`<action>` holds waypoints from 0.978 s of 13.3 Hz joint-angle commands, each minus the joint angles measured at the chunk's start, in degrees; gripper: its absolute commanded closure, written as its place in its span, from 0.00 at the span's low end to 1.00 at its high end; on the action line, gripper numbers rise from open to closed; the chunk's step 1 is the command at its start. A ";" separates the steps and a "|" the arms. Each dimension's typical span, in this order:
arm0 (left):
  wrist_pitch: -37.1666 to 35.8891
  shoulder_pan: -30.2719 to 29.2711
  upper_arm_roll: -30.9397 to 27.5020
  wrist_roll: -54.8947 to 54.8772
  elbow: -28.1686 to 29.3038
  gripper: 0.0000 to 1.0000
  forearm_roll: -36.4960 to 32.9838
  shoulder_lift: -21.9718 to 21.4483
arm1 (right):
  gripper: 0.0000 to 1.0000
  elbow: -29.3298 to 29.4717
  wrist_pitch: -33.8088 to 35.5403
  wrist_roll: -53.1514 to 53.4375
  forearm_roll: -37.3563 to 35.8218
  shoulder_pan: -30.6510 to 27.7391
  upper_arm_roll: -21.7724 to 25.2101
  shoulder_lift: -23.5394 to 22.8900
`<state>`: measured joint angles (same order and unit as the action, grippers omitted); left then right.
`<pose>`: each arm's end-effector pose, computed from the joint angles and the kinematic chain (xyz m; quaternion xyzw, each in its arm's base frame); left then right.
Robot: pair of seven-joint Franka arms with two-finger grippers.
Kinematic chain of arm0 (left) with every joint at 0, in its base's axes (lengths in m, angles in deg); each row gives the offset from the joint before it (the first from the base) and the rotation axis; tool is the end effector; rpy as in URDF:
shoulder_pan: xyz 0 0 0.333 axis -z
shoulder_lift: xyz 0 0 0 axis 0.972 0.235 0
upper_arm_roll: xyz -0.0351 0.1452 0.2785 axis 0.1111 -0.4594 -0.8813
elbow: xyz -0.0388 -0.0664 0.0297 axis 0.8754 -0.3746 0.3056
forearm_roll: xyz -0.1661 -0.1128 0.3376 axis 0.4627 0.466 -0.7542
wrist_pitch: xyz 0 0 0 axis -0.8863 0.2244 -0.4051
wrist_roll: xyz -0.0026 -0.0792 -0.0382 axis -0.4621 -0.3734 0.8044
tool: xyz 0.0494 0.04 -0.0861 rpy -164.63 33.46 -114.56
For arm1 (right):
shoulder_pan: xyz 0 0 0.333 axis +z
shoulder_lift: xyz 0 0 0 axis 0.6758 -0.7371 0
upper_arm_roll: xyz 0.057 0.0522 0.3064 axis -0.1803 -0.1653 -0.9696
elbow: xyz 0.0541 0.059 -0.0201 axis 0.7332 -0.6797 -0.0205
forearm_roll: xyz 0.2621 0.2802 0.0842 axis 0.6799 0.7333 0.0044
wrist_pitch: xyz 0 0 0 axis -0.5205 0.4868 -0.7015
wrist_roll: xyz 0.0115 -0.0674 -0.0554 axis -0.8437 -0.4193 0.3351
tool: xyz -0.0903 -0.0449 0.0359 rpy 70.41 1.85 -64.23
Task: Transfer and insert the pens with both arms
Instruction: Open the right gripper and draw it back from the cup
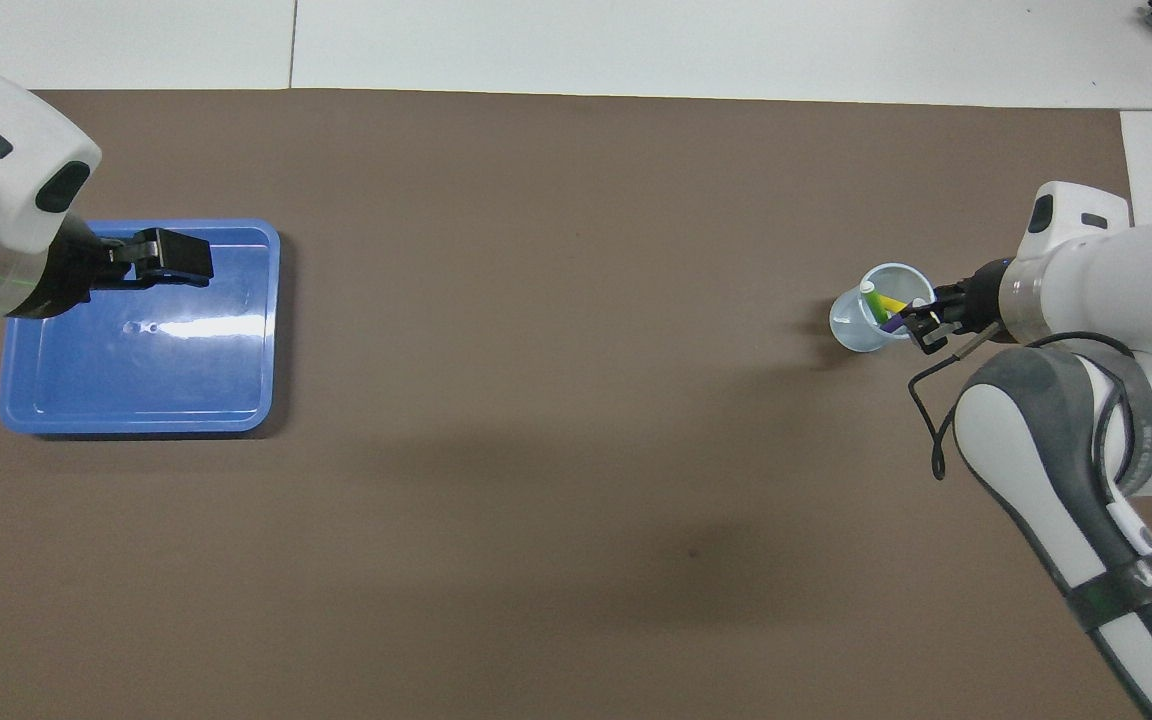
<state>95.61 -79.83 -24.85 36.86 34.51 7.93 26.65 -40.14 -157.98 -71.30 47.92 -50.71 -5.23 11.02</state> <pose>0.5530 -0.1161 0.6220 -0.9963 -0.0294 -0.0801 0.0055 0.5817 0.0185 0.4422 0.9571 0.2736 0.0955 0.0039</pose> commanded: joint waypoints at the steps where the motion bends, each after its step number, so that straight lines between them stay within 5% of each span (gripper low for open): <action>1: 0.21 -0.70 -0.31 -7.61 1.07 0.00 -1.10 -1.26 | 0.00 -0.25 0.03 3.16 -0.18 -0.51 -0.79 0.94; 3: 0.48 -1.84 -0.49 -14.83 0.90 0.00 -1.18 -1.17 | 0.00 2.02 2.91 3.97 0.08 -0.16 -1.14 2.43; 9: -0.04 -1.59 -0.23 -17.49 0.90 0.00 -1.79 -1.17 | 0.00 21.26 32.33 16.71 0.17 4.06 -2.55 5.59; 13: -5.74 -2.29 -0.14 -19.16 -3.23 0.00 -5.32 -0.12 | 0.00 22.96 39.22 16.97 0.17 4.06 -2.55 8.32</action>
<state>93.48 -81.84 -24.84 19.38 33.92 4.11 26.25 -17.37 -120.27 -55.09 47.97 -46.04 -7.46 19.61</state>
